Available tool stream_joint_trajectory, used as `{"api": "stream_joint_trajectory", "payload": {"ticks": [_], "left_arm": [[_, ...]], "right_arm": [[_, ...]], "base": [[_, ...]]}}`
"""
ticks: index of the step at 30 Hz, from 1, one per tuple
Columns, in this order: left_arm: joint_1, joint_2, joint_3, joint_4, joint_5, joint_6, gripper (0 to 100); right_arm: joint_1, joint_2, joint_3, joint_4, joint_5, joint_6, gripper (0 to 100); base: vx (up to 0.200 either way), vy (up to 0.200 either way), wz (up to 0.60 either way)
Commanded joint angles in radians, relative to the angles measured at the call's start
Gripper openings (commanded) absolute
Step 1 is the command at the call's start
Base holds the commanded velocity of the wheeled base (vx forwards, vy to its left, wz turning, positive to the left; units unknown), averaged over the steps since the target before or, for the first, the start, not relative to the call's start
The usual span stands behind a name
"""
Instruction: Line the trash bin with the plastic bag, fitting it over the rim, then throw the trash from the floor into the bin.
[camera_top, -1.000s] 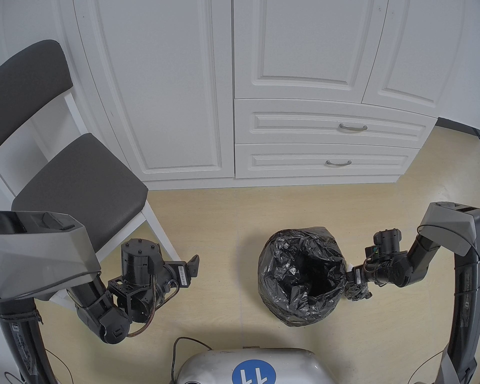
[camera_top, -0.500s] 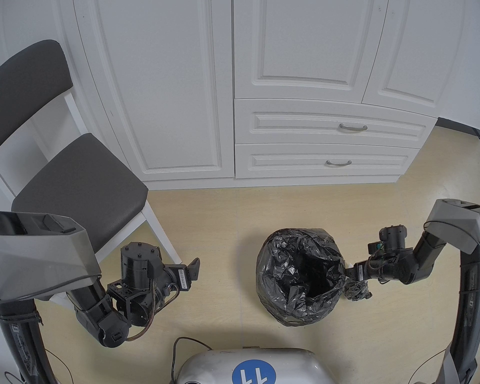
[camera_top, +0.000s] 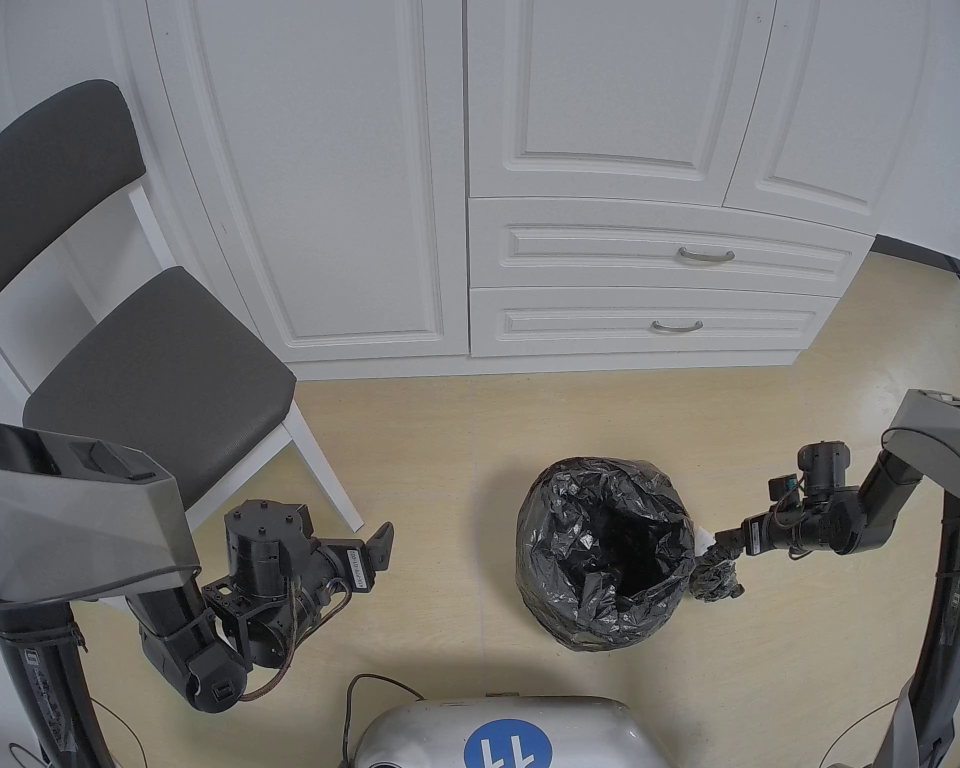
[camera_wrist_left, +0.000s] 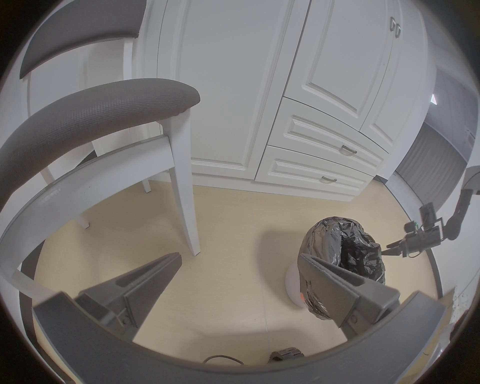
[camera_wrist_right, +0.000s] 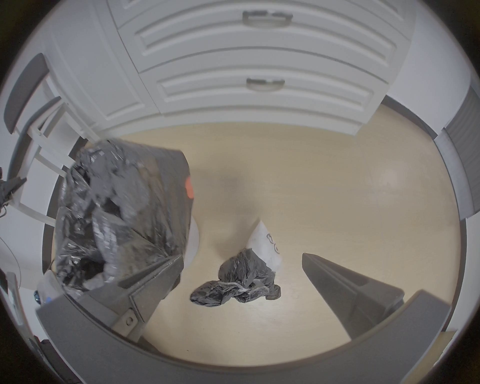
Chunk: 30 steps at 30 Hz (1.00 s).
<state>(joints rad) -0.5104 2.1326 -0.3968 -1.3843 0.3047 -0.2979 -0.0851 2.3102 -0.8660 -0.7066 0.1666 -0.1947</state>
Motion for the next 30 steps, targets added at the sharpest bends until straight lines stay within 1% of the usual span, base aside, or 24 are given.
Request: {"api": "stream_joint_trajectory", "payload": {"ticks": [1,3,5,6,8,9,10,11,12,13,16,17,18,20,21,22,23,26,28,30], "left_arm": [[0.003,0.018,0.042,-0.062,-0.001,-0.001,100],[0.003,0.027,0.046,-0.09,-0.001,-0.001,100],[0.001,0.038,0.046,-0.116,-0.001,-0.001,100],[0.001,0.038,0.046,-0.116,-0.001,-0.001,100],[0.003,0.047,0.055,-0.144,-0.001,-0.001,100],[0.003,0.047,0.058,-0.144,-0.001,-0.001,100],[0.004,0.047,0.059,-0.144,-0.002,-0.001,100],[0.004,0.047,0.059,-0.144,-0.002,-0.001,100],[0.012,0.049,0.056,-0.144,-0.002,-0.004,100],[0.015,0.05,0.052,-0.144,-0.006,-0.009,100],[0.026,0.056,0.047,-0.144,-0.03,-0.023,100],[0.027,0.058,0.049,-0.144,-0.033,-0.026,100],[0.03,0.066,0.047,-0.145,-0.033,-0.04,100],[0.032,0.073,0.053,-0.145,-0.035,-0.056,100],[0.032,0.073,0.053,-0.145,-0.035,-0.056,100],[0.032,0.081,0.058,-0.145,-0.035,-0.078,100],[0.03,0.086,0.058,-0.145,-0.033,-0.084,100],[0.03,0.09,0.052,-0.145,-0.03,-0.076,100],[0.029,0.089,0.044,-0.145,-0.032,-0.075,100],[0.026,0.09,0.039,-0.145,-0.033,-0.073,100]], "right_arm": [[0.021,0.207,-0.173,0.072,-0.015,-0.008,100],[0.038,0.218,-0.268,0.207,-0.019,-0.006,100],[0.062,0.239,-0.404,0.361,-0.022,-0.006,100],[0.062,0.239,-0.404,0.361,-0.022,-0.006,100],[0.07,0.279,-0.578,0.585,-0.022,-0.008,100],[0.07,0.294,-0.643,0.665,-0.024,-0.014,100],[0.07,0.307,-0.685,0.713,-0.024,-0.023,100],[0.07,0.307,-0.685,0.713,-0.024,-0.023,100],[0.07,0.328,-0.765,0.796,-0.022,-0.061,100],[0.07,0.342,-0.811,0.835,-0.022,-0.078,100],[0.07,0.383,-0.943,0.975,-0.019,-0.101,100],[0.07,0.388,-0.958,0.992,-0.019,-0.103,100],[0.07,0.426,-1.048,1.067,-0.024,-0.108,100],[0.074,0.489,-1.124,1.112,-0.048,-0.112,100],[0.074,0.489,-1.124,1.112,-0.048,-0.112,100],[0.073,0.512,-1.134,1.132,-0.107,-0.117,100],[0.073,0.509,-1.134,1.136,-0.116,-0.115,100],[0.073,0.511,-1.134,1.141,-0.118,-0.112,100],[0.074,0.526,-1.134,1.182,-0.121,-0.121,100],[0.074,0.532,-1.134,1.187,-0.119,-0.127,100]], "base": [[0.0,0.0,0.0],[0.0,0.0,0.0],[0.0,0.0,0.0],[0.0,0.0,0.0],[0.0,0.0,0.0],[0.0,0.0,0.0],[0.0,0.0,0.0],[0.0,0.0,0.0],[0.0,0.0,0.0],[0.0,0.0,0.0],[0.0,0.0,0.0],[0.0,0.0,0.0],[0.0,0.0,0.0],[0.0,0.0,0.0],[0.0,0.0,0.0],[0.0,0.0,0.0],[0.0,0.0,0.0],[0.0,0.0,0.0],[0.0,0.0,0.0],[0.0,0.0,0.0]]}}
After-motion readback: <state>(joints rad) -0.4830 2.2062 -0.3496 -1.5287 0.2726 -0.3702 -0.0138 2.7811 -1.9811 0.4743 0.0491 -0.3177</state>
